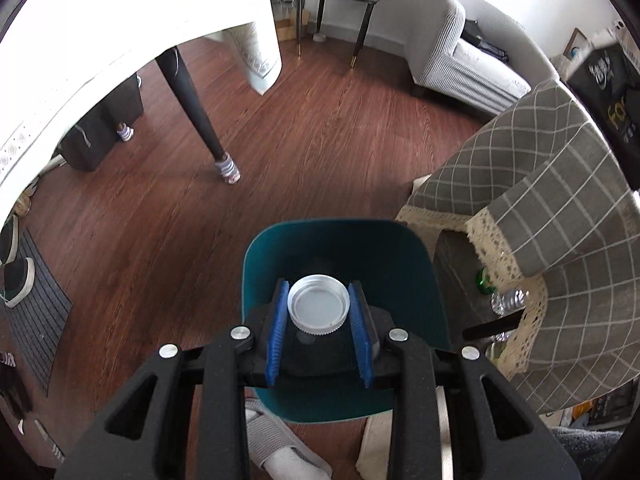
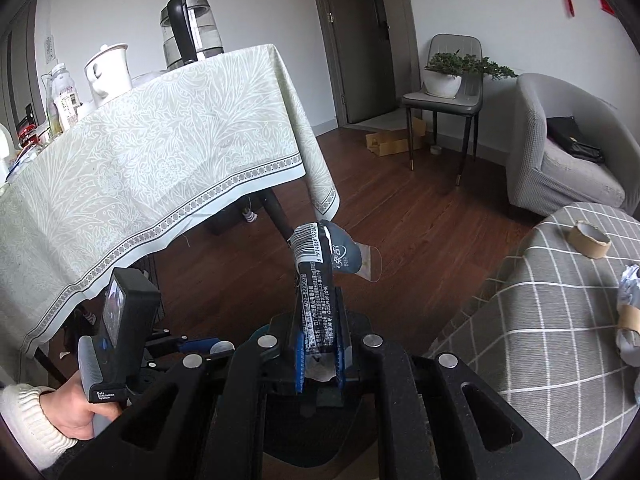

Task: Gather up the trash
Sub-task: 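Carry the white lid over the teal bin with the left tool and release it, then lower the black wrapper into the teal bin and open the right tool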

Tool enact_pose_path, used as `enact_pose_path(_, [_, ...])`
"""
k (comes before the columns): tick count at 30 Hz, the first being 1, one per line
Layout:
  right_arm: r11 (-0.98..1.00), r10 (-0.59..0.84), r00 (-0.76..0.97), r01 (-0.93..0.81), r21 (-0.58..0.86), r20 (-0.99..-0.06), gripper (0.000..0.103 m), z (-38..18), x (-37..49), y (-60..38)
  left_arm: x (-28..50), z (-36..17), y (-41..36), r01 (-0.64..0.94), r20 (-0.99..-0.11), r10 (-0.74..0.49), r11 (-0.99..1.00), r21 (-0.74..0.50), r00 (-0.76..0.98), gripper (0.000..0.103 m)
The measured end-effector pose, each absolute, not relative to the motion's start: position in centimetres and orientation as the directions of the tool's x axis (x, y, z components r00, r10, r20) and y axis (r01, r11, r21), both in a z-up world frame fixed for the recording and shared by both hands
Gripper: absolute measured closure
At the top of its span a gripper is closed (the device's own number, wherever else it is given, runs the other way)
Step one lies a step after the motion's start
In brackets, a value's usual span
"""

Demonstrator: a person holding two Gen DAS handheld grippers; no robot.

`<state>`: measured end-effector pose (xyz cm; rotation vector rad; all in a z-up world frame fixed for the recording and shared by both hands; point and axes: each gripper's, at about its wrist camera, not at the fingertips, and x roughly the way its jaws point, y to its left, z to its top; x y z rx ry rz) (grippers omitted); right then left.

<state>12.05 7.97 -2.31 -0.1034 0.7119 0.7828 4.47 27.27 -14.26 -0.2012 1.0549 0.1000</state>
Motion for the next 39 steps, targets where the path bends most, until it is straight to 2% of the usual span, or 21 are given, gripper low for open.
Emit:
enact_pose_path(11, [0.687, 0.610, 0.423, -0.704, 0.182, -0.670, 0.092, -4.7, 12.5, 12.1, 3.4, -17.5, 28.8, -0.168, -0.917, -0.046, 0.978, -0.122, 0.396, 0.070])
enact_pose_path(15, [0.683, 0.605, 0.388, -0.702, 0.202, -0.696, 0.092, -6.0, 12.9, 13.1, 3.2, -18.1, 29.0, -0.173, -0.926, -0.051, 0.977, -0.123, 0.375, 0.060])
enact_pose_path(17, [0.686, 0.594, 0.374, -0.698, 0.206, -0.712, 0.092, -6.7, 13.1, 13.7, 3.0, -18.0, 29.1, -0.167, -0.924, -0.056, 0.978, -0.128, 0.379, 0.059])
enact_pose_path(20, [0.691, 0.574, 0.357, -0.694, 0.202, -0.737, 0.092, -7.9, 13.4, 14.4, 2.7, -17.7, 29.1, -0.162, -0.918, -0.060, 0.978, -0.133, 0.392, 0.051])
enact_pose_path(25, [0.705, 0.537, 0.330, -0.681, 0.198, -0.777, 0.092, -10.1, 13.9, 15.2, 2.4, -16.7, 29.6, -0.174, -0.902, -0.061, 0.974, -0.148, 0.426, 0.050])
enact_pose_path(34, [0.725, 0.483, 0.258, -0.653, 0.217, -0.837, 0.092, -14.7, 14.7, 16.7, 1.8, -13.8, 30.3, -0.182, -0.848, -0.030, 0.972, -0.148, 0.529, 0.053])
enact_pose_path(39, [0.728, 0.440, 0.220, -0.655, 0.203, -0.871, 0.092, -17.0, 14.5, 17.5, 1.7, -11.7, 30.6, -0.182, -0.810, -0.005, 0.974, -0.138, 0.586, 0.064])
